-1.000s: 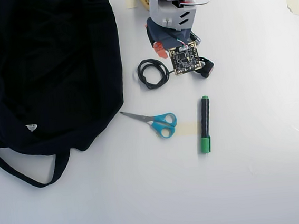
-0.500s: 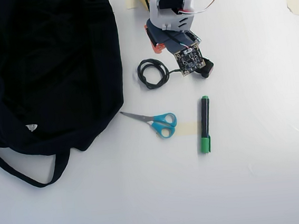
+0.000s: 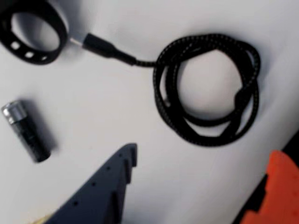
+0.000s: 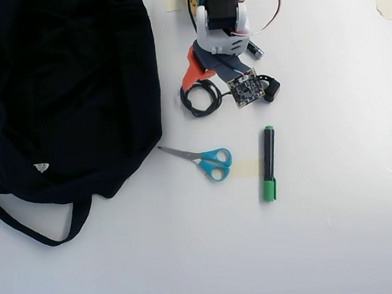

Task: Put the cable into the black bag

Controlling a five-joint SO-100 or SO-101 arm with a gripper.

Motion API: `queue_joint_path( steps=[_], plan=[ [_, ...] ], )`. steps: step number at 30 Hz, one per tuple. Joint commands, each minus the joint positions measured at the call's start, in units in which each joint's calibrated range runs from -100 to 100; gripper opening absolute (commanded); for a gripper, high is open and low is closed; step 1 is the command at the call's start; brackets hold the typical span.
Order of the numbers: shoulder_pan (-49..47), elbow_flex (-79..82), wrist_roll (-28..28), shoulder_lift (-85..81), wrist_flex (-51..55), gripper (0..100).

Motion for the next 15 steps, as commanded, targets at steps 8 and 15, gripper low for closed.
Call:
queue_joint_path(
  steps=[8,15],
  plan=[
    [-0.98,7.35,0.16,-0.87,-9.28,36],
    [-1.5,7.52,0.11,4.78,-13.5,36]
  ],
)
